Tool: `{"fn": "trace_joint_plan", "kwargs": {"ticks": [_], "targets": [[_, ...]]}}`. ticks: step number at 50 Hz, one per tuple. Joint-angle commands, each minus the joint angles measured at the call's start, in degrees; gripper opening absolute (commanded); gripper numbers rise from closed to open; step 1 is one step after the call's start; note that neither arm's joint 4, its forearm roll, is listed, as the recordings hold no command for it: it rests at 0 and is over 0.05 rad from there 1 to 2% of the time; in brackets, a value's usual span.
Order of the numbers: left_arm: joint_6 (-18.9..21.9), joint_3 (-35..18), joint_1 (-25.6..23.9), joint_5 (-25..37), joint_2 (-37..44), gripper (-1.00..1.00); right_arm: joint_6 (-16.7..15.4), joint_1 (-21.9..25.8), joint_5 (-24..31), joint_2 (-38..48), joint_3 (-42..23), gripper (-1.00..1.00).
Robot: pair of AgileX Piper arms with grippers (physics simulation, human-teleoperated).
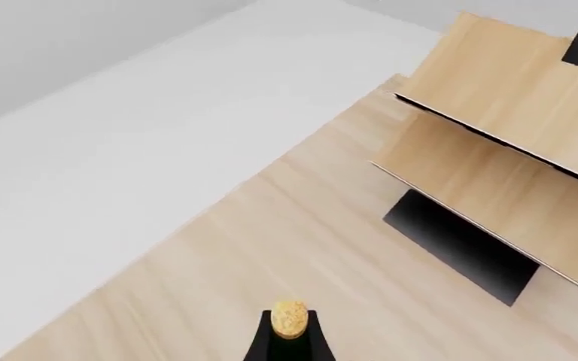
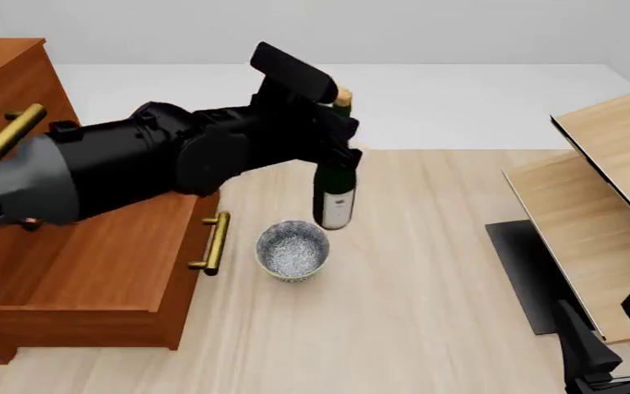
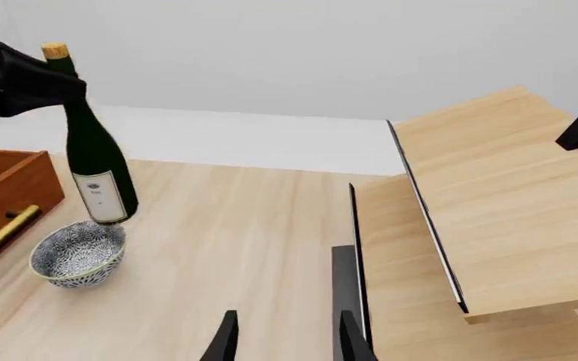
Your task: Put the wine bottle in the bottom drawer of the cabinet.
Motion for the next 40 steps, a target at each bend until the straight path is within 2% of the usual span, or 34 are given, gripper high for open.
{"fn": "trace_joint_plan", "kwargs": {"ticks": [1,5,9,12,18,21,24,25,27,29,31,33,35,36,38,39,40], "targets": [[-0.72,0.96,4.82,3.01,-6.19,-1.0,-0.07,-0.01,-0.07,-0.01,0.0,1.0],[0.47,1.45,7.39,4.38,-6.64,-1.0,-0.1,-0.05,-0.08,-0.01,0.0,1.0],[-1.3,1.17,7.86,6.72,-8.31,-1.0,-0.23,-0.01,-0.03,-0.01,0.0,1.0],[0.51,1.77,9.57,7.83,-10.02,-1.0,-0.27,-0.04,-0.03,-0.01,0.0,1.0],[-0.2,2.46,10.36,10.44,-12.08,-1.0,-0.1,-0.17,-0.06,-0.02,0.0,1.0],[-0.73,3.43,12.84,12.49,-13.35,-1.0,-0.27,-0.19,-0.02,-0.02,0.0,1.0],[1.01,4.65,15.14,13.33,-14.98,-1.0,-0.32,-0.18,-0.03,-0.02,0.0,1.0],[-0.5,4.29,16.63,15.4,-14.9,-1.0,-0.44,-0.13,-0.02,-0.01,0.0,1.0],[0.89,4.94,16.91,15.81,-16.25,-1.0,-0.56,-0.11,0.01,-0.01,0.0,1.0],[0.61,5.01,18.03,17.81,-15.75,-1.0,-0.6,-0.05,0.02,-0.02,0.0,1.0],[-2.0,4.38,17.69,19.1,-16.74,-1.0,-0.67,0.0,0.02,-0.01,0.0,1.0],[1.19,5.93,21.14,19.15,-18.37,-1.0,-0.7,0.0,0.03,-0.02,0.0,1.0],[-1.2,5.25,19.5,21.06,-17.65,-1.0,-0.73,0.01,0.01,-0.01,0.0,1.0],[3.17,7.09,22.68,19.99,-19.83,-1.0,-0.81,0.03,0.03,-0.01,0.0,1.0],[-0.05,5.61,20.65,21.37,-19.51,-1.0,-0.78,0.04,0.02,-0.01,0.0,1.0],[3.26,6.75,23.53,21.48,-20.53,-1.0,-0.85,0.05,0.05,-0.01,0.0,1.0],[1.46,5.86,22.03,22.15,-20.72,-1.0,-0.9,0.05,0.05,-0.01,0.0,1.0]]}}
